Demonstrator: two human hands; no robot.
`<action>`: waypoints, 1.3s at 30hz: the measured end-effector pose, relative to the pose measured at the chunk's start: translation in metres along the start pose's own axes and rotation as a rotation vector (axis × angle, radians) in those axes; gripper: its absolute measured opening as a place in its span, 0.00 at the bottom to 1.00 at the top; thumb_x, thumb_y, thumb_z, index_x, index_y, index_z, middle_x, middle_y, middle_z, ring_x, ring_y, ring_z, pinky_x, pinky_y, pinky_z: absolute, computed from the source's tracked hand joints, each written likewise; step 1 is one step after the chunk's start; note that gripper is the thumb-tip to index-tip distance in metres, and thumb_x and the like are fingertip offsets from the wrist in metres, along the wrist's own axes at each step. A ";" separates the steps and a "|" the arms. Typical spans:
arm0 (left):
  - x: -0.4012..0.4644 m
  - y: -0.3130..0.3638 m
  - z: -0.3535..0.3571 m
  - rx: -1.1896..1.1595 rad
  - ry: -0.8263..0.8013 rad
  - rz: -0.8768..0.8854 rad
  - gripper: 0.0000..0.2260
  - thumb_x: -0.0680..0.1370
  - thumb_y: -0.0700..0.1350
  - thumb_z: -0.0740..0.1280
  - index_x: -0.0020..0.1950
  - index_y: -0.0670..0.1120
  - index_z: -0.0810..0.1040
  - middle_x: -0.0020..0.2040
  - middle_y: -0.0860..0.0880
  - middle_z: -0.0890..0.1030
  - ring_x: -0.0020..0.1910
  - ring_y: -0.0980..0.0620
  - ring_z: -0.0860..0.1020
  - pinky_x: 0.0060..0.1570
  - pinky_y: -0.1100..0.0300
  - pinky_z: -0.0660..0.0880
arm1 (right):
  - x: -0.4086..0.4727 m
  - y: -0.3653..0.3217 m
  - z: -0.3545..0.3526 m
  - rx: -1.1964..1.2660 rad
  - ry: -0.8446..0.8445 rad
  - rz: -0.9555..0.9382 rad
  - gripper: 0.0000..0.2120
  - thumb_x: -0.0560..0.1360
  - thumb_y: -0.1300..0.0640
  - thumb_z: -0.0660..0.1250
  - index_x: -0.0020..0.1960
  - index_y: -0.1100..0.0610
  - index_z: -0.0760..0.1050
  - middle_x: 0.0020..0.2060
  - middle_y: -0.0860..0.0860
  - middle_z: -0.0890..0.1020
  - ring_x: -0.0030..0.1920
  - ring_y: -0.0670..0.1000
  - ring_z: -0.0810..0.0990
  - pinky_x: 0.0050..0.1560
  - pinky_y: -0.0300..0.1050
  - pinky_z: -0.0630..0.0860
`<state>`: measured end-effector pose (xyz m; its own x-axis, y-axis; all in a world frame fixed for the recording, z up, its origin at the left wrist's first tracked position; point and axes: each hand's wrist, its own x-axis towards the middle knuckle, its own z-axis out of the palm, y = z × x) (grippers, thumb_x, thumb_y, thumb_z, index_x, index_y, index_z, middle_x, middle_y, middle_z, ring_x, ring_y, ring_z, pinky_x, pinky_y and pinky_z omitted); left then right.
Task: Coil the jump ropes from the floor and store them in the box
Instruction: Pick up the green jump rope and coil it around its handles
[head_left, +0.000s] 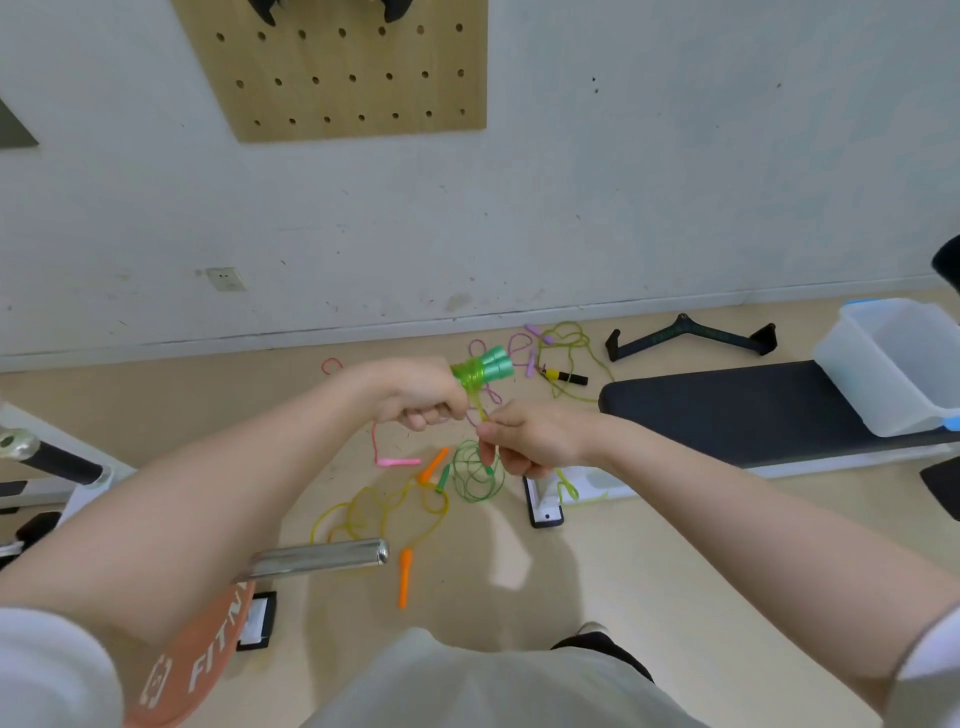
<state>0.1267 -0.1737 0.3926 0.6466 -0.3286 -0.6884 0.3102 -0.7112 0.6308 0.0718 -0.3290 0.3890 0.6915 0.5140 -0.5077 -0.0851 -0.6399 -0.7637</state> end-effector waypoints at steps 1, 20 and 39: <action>-0.005 0.004 -0.001 -0.021 -0.048 0.038 0.08 0.72 0.31 0.60 0.39 0.42 0.65 0.20 0.53 0.59 0.18 0.58 0.54 0.19 0.70 0.52 | 0.000 0.003 0.001 0.045 -0.016 -0.011 0.19 0.82 0.53 0.51 0.37 0.57 0.71 0.26 0.51 0.66 0.24 0.47 0.65 0.25 0.37 0.63; -0.013 -0.009 0.017 0.918 0.202 0.007 0.31 0.69 0.40 0.68 0.67 0.37 0.58 0.46 0.42 0.77 0.39 0.45 0.75 0.30 0.57 0.69 | 0.014 -0.042 -0.029 -0.791 0.338 -0.144 0.16 0.72 0.55 0.62 0.27 0.54 0.62 0.27 0.52 0.68 0.37 0.56 0.71 0.37 0.45 0.72; -0.039 0.016 0.001 0.439 -0.208 0.162 0.26 0.69 0.29 0.63 0.64 0.48 0.66 0.34 0.53 0.77 0.24 0.55 0.65 0.21 0.66 0.60 | 0.009 0.005 -0.005 -0.216 0.005 -0.097 0.15 0.79 0.62 0.58 0.34 0.55 0.66 0.28 0.46 0.66 0.23 0.39 0.67 0.26 0.29 0.63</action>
<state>0.1053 -0.1730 0.4292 0.4956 -0.5416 -0.6790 -0.1339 -0.8201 0.5564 0.0817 -0.3303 0.3831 0.6923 0.5769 -0.4335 0.1376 -0.6953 -0.7054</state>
